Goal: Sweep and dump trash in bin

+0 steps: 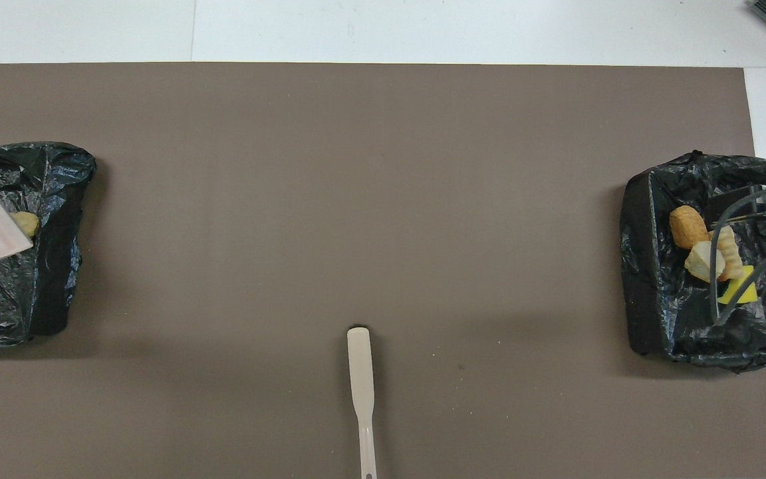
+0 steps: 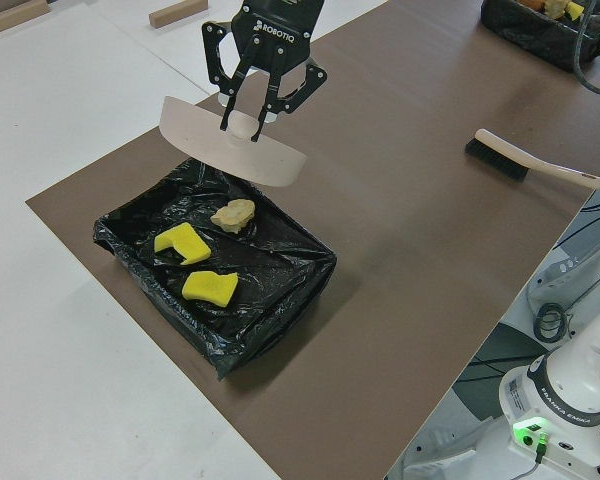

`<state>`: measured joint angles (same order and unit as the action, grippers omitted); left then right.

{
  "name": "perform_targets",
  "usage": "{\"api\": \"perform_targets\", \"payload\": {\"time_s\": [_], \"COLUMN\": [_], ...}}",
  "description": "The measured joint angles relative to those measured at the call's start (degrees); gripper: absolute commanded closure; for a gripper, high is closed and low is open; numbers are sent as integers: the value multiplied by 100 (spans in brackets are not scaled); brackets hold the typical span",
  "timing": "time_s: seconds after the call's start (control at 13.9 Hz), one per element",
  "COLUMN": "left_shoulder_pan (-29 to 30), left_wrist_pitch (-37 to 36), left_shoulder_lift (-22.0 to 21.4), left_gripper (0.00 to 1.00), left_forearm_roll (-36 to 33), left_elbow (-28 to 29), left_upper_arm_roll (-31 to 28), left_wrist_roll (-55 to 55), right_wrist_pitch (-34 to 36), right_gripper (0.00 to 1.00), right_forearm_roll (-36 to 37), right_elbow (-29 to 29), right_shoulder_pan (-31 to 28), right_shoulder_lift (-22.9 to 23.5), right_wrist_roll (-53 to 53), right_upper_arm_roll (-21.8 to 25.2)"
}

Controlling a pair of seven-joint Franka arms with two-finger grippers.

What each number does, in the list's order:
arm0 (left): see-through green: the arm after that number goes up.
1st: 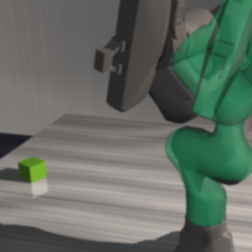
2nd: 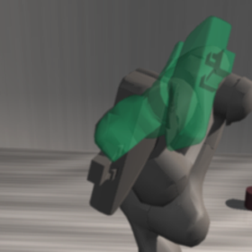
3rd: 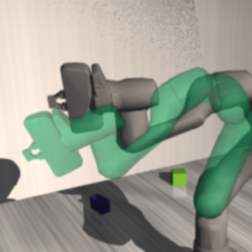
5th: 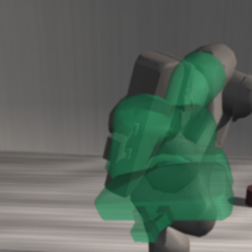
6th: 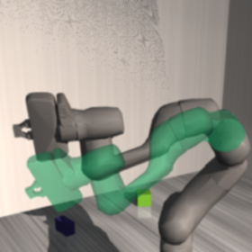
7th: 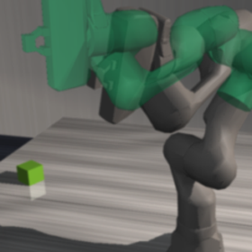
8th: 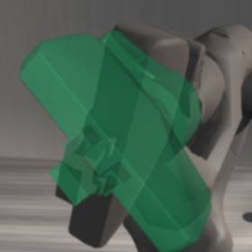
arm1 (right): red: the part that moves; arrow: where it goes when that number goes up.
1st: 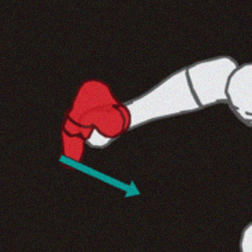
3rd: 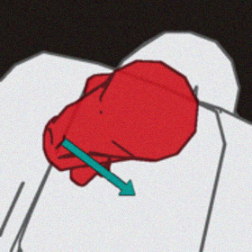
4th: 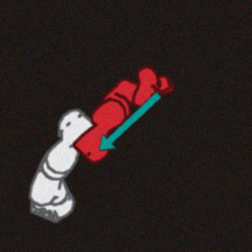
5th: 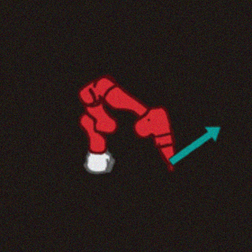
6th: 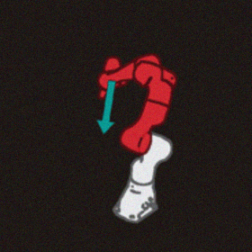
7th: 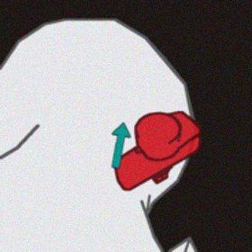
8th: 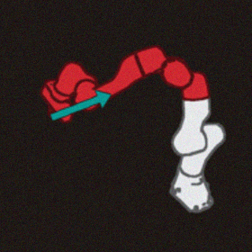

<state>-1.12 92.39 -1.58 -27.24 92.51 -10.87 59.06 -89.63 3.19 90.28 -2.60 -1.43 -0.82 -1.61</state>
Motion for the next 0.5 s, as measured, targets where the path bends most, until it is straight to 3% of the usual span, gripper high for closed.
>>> {"api": "perform_targets", "payload": {"time_s": [0.29, 0.5], "left_shoulder_pan": [-117, -587], "left_wrist_pitch": [-732, -880], "left_shoulder_lift": [-105, -143], "left_gripper": [100, 100], "left_forearm_roll": [533, 1180], "left_elbow": [2, 50], "left_upper_arm_roll": [712, 896], "left_wrist_roll": [-1916, -3401], "right_wrist_pitch": [112, 113], "right_gripper": [0, 0], "right_forearm_roll": [0, -29], "right_elbow": [25, 66], "right_shoulder_pan": [1, 1], "right_shoulder_lift": [-74, -80], "right_wrist_roll": [91, 108], "right_upper_arm_roll": [-26, -27]}}
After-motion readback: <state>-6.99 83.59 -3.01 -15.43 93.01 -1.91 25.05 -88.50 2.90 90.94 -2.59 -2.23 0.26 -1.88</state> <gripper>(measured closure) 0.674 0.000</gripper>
